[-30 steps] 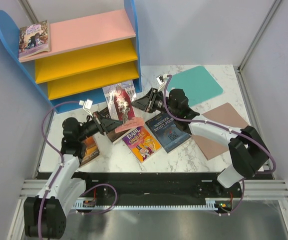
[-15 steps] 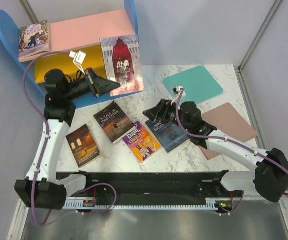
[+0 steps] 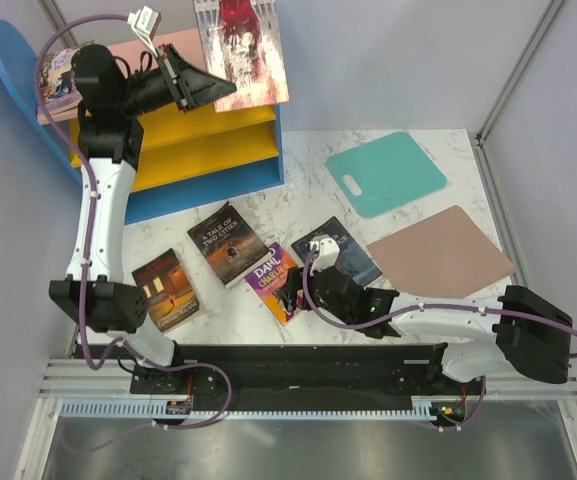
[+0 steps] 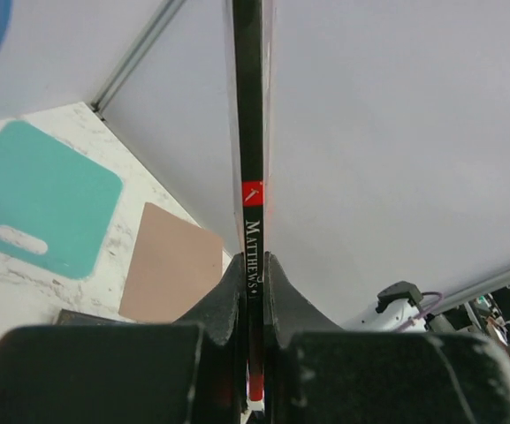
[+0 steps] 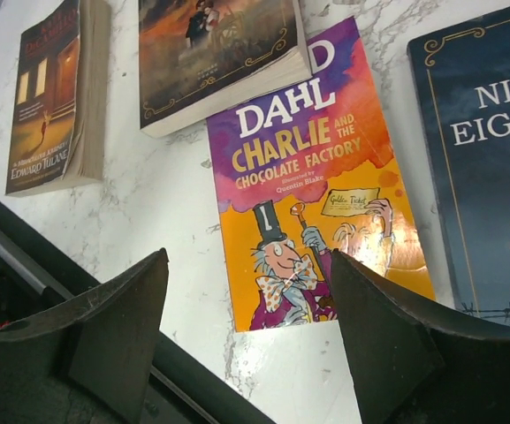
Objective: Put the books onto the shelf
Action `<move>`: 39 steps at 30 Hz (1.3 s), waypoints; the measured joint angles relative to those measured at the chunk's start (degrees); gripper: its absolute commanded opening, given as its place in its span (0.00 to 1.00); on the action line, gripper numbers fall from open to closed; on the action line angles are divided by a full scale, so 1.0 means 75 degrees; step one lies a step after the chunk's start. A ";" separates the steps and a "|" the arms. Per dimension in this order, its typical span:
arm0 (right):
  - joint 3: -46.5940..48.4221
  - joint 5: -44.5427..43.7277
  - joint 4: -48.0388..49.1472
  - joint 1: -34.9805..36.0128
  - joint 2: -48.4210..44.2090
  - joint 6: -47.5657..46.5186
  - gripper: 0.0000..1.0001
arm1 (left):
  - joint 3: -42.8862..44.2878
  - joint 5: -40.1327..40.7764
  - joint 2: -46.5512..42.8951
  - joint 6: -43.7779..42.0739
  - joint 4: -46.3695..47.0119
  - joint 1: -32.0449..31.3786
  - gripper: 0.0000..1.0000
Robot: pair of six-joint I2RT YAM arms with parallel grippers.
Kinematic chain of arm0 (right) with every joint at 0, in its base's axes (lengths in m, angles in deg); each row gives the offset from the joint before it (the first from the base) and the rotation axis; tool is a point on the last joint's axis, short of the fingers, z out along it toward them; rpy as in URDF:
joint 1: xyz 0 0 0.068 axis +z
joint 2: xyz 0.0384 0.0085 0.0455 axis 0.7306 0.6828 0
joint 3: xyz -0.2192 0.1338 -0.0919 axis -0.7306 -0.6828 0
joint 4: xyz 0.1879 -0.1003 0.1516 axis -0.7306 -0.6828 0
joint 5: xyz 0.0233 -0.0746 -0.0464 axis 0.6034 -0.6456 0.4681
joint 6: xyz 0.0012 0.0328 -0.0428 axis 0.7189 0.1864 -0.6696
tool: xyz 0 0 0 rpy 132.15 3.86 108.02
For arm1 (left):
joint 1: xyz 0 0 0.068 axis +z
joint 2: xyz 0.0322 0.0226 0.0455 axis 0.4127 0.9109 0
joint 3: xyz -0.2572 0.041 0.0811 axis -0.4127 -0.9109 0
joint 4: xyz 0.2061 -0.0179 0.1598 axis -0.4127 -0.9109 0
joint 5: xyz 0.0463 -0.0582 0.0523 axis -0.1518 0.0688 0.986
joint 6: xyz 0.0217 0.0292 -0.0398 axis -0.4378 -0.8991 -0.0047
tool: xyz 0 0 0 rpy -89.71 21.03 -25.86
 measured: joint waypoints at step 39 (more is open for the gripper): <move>-0.0265 -0.1049 -0.0242 0.0460 0.0979 0.0105 0.81 | 0.4138 0.0775 0.4226 0.3051 0.0099 0.0880 1.00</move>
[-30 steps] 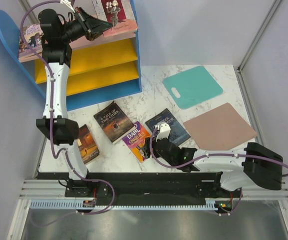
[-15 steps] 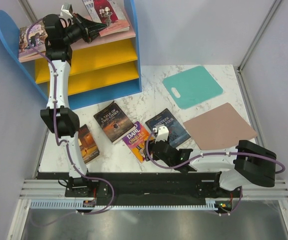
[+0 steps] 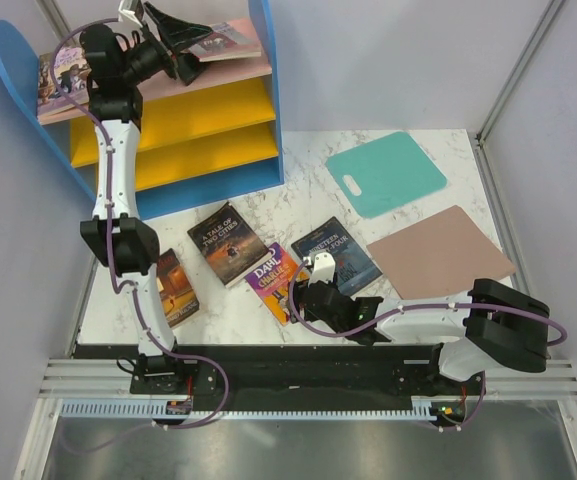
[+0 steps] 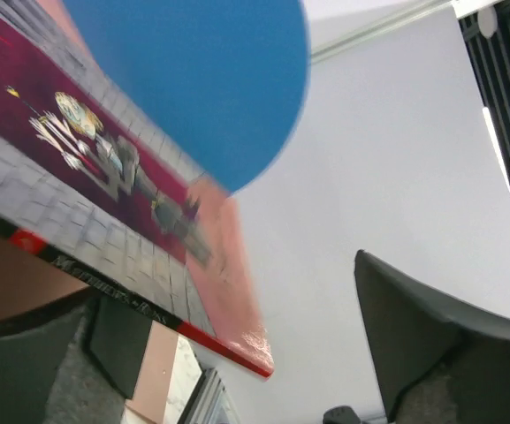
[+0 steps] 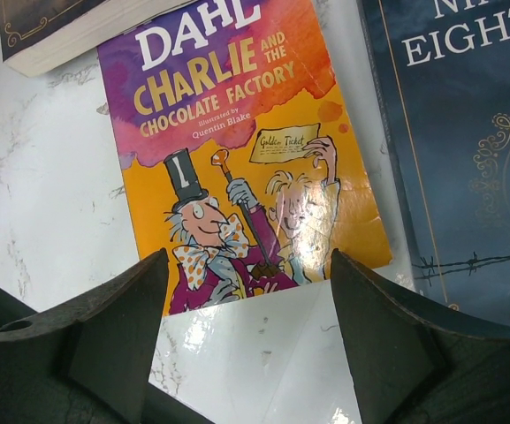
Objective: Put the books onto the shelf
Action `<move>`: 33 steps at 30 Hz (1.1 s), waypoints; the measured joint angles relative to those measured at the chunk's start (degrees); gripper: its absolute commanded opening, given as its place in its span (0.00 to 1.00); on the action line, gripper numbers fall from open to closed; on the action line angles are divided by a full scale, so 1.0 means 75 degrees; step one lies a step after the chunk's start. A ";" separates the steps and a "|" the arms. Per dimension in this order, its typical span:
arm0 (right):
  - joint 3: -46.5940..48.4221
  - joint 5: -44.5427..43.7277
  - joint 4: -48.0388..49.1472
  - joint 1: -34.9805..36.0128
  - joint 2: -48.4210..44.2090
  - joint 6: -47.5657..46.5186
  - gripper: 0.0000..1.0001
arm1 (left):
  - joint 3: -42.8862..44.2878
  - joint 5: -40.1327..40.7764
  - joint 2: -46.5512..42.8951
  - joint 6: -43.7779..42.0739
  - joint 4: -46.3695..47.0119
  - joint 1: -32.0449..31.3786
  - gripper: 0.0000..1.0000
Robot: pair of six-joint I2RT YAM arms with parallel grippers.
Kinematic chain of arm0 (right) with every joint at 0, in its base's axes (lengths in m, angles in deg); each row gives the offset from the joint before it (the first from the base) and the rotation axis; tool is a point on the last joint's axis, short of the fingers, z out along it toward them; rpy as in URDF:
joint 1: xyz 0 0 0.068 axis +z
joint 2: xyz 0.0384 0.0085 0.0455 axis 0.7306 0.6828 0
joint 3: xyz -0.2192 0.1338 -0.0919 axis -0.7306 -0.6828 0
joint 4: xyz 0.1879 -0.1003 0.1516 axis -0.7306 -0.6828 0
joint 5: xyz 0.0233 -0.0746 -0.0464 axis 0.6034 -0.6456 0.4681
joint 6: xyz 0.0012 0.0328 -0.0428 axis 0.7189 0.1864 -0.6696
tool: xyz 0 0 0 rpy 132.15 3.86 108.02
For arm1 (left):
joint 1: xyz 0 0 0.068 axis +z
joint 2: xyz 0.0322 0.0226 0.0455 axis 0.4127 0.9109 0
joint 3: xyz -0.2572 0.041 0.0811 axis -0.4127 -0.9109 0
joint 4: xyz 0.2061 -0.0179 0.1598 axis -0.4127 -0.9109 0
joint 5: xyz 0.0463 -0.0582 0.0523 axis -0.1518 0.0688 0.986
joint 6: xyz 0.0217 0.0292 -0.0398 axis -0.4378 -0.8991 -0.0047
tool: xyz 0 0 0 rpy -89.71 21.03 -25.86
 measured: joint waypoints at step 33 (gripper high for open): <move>0.0003 -0.0029 -0.0064 0.0000 0.0003 0.0006 0.81 | -0.3290 0.0458 -0.2757 -0.1212 -0.1970 0.0067 0.80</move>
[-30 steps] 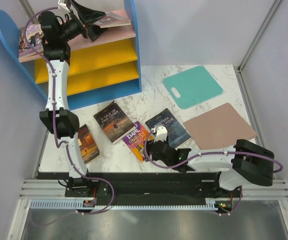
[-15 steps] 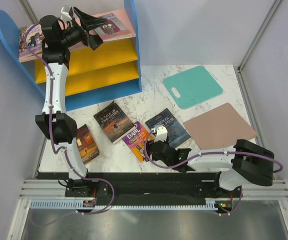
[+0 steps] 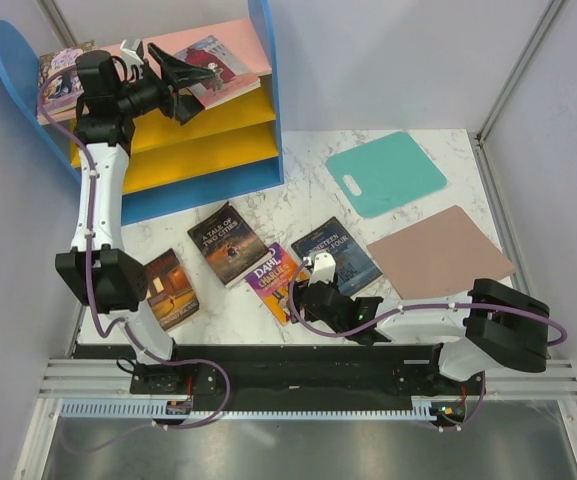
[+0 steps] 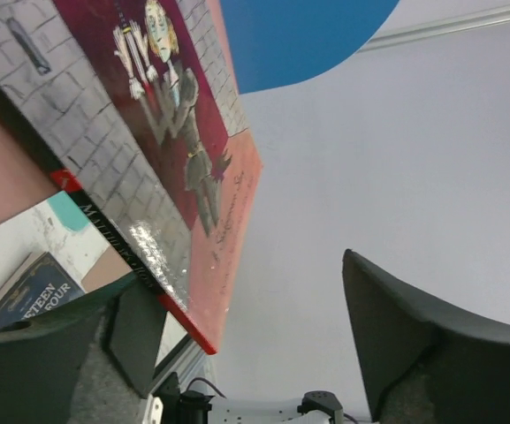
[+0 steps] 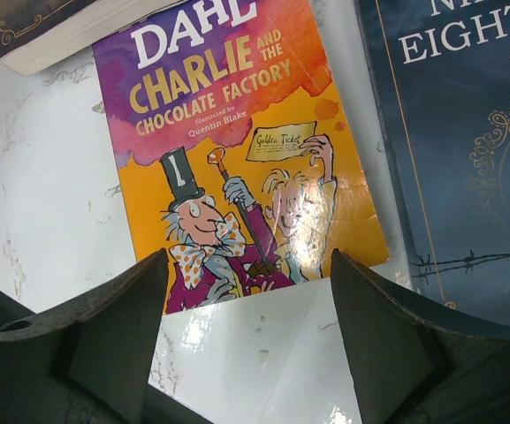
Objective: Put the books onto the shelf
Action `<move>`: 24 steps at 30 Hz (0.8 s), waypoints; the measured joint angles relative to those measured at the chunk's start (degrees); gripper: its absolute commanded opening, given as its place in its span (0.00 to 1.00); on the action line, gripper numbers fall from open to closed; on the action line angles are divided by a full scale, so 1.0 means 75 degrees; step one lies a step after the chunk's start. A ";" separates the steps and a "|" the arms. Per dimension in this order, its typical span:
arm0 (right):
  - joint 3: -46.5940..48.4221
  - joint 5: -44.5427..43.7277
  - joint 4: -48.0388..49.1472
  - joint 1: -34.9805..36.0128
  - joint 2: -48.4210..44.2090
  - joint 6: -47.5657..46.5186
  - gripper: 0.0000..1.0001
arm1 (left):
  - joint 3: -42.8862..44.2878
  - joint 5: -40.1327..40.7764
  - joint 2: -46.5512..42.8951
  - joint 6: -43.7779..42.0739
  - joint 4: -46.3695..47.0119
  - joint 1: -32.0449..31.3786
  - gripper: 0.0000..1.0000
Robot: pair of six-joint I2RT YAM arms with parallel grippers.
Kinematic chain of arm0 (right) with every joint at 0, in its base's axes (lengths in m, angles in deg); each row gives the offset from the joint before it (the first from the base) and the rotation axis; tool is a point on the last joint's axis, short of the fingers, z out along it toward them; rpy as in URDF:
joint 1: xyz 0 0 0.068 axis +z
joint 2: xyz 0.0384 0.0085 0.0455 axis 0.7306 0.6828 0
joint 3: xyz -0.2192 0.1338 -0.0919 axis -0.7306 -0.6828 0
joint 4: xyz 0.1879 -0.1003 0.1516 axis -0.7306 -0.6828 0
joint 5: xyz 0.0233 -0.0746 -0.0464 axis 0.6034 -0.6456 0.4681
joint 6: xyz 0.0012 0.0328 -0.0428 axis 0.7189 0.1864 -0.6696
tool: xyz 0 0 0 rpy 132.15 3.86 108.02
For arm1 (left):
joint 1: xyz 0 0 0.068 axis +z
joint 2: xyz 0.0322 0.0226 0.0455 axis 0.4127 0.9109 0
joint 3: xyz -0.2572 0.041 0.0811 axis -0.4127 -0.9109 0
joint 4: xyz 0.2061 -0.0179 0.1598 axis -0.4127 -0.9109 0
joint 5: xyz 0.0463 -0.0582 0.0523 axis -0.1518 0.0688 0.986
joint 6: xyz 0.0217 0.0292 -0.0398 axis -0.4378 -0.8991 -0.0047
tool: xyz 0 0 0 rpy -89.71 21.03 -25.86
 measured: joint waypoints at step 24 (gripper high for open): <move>0.0003 -0.0003 -0.0067 0.0003 0.0000 0.0006 0.81 | -0.1883 0.0548 -0.1005 -0.1000 -0.0323 0.0000 0.13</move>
